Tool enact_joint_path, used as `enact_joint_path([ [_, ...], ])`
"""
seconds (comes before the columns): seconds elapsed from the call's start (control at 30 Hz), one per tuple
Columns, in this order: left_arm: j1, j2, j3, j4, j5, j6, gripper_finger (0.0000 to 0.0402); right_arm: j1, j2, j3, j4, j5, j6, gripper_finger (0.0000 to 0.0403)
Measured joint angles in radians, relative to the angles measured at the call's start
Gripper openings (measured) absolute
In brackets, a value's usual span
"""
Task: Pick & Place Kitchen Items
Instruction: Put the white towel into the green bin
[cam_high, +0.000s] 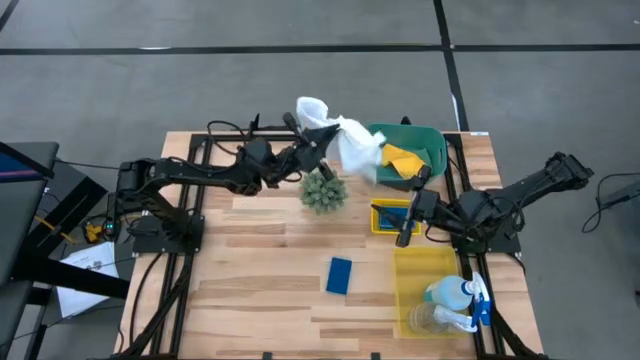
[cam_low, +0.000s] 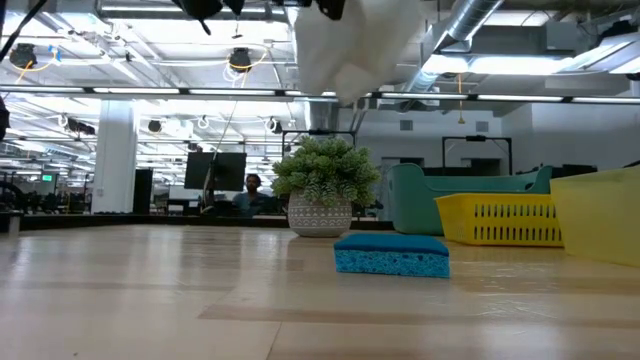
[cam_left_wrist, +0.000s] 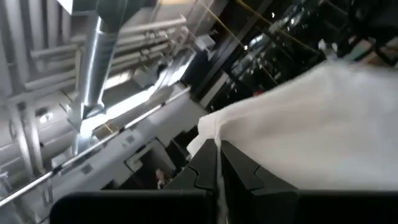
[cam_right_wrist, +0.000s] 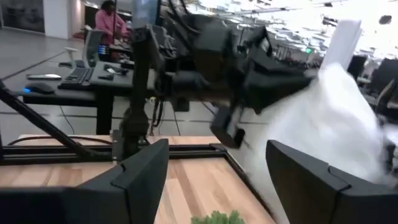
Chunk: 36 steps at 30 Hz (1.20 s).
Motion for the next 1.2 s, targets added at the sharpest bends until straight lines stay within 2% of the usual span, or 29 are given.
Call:
enact_joint_path([
  [0.13,0.024,0.0,0.0,-0.066,0.009,-0.057,0.0,0.034,0.0,0.0,0.033,0.019,-0.052,0.026],
  [0.33,0.005,0.0,0.0,-0.177,0.122,-0.181,0.0,0.028,0.039,0.0,0.083,0.02,-0.143,0.026],
  [0.47,-0.038,0.0,0.0,-0.217,0.174,-0.21,0.0,0.01,0.067,0.0,0.121,0.046,-0.199,0.026],
  [0.8,-0.135,0.0,0.0,-0.212,0.245,-0.213,0.0,-0.047,0.097,0.0,0.13,0.064,-0.202,0.026],
  [1.2,-0.164,0.0,0.0,-0.14,0.348,-0.216,0.0,-0.071,0.122,0.0,0.153,0.061,-0.19,0.026],
])
